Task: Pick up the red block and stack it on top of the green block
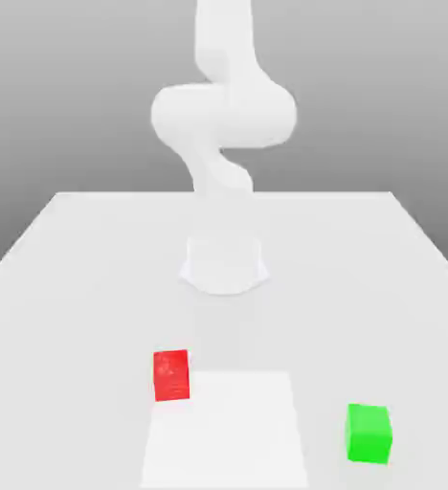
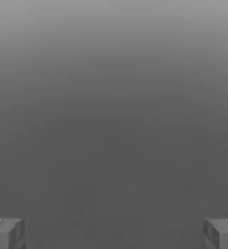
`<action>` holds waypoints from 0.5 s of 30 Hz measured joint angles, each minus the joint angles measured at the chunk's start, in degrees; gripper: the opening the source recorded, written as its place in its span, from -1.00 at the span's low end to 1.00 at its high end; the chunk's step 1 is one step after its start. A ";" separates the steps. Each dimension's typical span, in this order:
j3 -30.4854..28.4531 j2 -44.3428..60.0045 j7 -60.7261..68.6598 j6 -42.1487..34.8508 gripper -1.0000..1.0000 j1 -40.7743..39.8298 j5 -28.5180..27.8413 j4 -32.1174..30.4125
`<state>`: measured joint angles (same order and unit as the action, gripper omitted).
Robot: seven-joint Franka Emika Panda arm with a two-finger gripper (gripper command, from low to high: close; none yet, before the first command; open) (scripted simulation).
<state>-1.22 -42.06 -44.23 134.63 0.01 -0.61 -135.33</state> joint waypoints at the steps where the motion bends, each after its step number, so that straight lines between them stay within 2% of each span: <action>1: -0.55 1.87 0.82 1.40 0.00 -0.07 -0.24 -1.70; 15: -8.68 28.90 13.23 21.13 0.00 -1.46 -2.70 -25.44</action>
<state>-9.89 -13.16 -31.00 155.75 -1.45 -3.30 -160.77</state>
